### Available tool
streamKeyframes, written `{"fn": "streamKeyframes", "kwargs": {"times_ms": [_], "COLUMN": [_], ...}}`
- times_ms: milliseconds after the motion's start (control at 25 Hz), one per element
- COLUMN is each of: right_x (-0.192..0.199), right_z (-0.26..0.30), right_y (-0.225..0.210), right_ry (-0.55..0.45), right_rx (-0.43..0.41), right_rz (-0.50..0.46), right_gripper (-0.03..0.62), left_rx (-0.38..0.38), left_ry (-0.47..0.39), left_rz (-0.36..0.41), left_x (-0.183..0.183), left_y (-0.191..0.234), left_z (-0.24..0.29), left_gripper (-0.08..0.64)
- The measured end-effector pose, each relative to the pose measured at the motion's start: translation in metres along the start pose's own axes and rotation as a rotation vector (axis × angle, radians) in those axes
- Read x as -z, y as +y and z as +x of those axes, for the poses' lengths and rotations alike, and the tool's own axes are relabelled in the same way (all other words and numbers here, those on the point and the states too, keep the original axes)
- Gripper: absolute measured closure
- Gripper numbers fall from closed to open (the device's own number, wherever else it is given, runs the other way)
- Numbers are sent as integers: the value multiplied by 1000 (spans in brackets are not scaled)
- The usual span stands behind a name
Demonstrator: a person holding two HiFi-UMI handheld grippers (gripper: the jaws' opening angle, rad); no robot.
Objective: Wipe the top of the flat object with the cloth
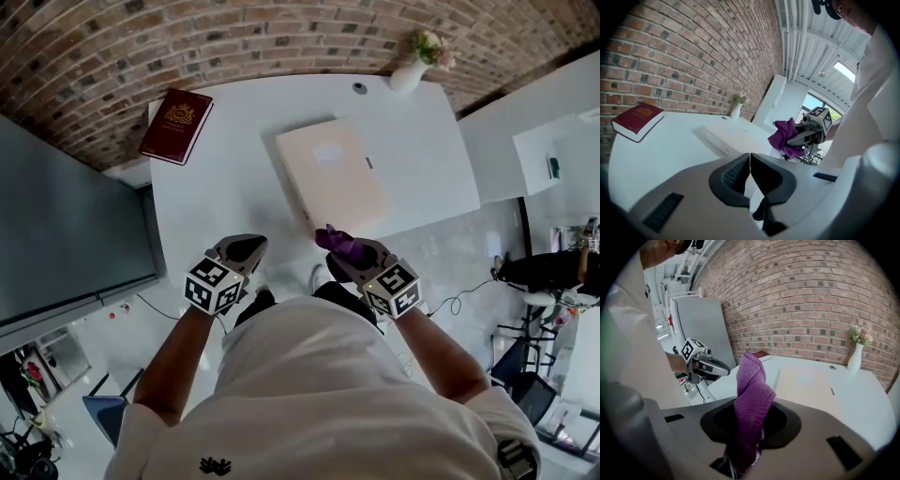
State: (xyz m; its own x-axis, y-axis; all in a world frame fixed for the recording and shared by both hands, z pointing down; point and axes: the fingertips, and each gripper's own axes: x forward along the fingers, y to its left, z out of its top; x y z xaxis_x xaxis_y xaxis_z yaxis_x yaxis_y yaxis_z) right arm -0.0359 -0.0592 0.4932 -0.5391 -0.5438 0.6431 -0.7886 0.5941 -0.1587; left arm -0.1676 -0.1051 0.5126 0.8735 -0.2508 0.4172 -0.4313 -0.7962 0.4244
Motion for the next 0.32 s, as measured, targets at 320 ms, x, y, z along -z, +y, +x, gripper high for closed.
{"fn": "streamKeyframes", "kwargs": {"times_ms": [320], "right_x": [21], "right_z": [-46], "right_y": [-6], "right_ry": [-31], "right_rx": [-43], "right_rz": [-31], "right_gripper": [466], "left_rx": [-53], "left_ry": [20], "left_rz": [6], "left_x": [11], "left_y": [-53], "left_z": [17], "left_gripper": [535]}}
